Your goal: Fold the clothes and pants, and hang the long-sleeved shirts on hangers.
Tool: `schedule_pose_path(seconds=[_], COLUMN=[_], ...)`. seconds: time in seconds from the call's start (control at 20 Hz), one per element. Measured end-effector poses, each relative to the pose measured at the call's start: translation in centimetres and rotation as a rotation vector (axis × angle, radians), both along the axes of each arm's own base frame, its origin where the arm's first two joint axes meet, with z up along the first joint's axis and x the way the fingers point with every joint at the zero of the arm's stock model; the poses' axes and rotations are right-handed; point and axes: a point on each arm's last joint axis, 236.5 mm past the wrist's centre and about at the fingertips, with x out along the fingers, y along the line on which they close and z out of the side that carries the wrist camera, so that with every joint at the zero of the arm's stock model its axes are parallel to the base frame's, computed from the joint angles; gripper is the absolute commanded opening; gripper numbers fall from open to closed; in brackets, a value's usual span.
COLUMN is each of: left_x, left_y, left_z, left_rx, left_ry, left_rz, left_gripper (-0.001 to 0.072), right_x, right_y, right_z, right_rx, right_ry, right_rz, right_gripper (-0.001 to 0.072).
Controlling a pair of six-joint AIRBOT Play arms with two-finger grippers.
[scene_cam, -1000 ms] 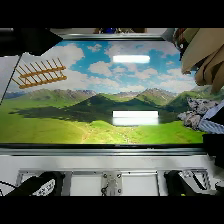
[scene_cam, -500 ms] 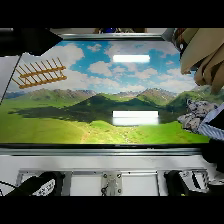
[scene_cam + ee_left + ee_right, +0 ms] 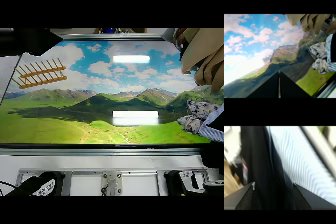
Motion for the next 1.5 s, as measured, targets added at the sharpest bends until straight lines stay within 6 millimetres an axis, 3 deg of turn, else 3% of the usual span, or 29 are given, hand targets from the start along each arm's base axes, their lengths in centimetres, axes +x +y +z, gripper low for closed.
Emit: schedule_pose_path(seconds=[0.2, 0.35, 0.55, 0.8, 0.95, 1.1, 1.3, 1.5], left_x=[0.0, 0.0, 0.5, 1.6, 1.8, 1.7, 1.4, 0.6], left_y=[0.0, 0.0, 0.0, -0.2, -0.2, -0.2, 0.2, 0.6], left_z=[0.0, -0.1, -0.6, -3.0, -3.6, -4.5, -6.9, -10.2], left_rx=[0.001, 0.001, 0.002, 0.023, 0.029, 0.021, -0.021, -0.041], left_ry=[0.000, 0.001, 0.017, 0.089, 0.109, 0.129, 0.158, 0.212], left_rz=[0.001, 0.001, -0.001, -0.019, -0.024, -0.014, 0.043, 0.084], left_gripper=[0.0017, 0.0017, 0.0017, 0.0017, 0.0016, 0.0016, 0.0017, 0.0017], right_x=[1.9, 3.8, 7.5, 15.2, 19.4, 22.9, 25.7, 26.0], right_y=[3.6, 6.5, 10.3, 17.9, 24.2, 31.2, 41.4, 51.2], right_z=[6.3, 9.2, 10.9, 10.2, 8.3, 4.5, -2.7, -12.2], right_rx=[-0.216, -0.324, -0.416, -0.514, -0.542, -0.540, -0.472, -0.314], right_ry=[-0.138, -0.194, -0.213, -0.137, -0.092, 0.022, 0.222, 0.512], right_rz=[0.122, 0.244, 0.457, 0.840, 1.111, 1.383, 1.736, 2.063], right_gripper=[0.0527, 0.0525, 0.0505, 0.0506, 0.0505, 0.0505, 0.0505, 0.0505])
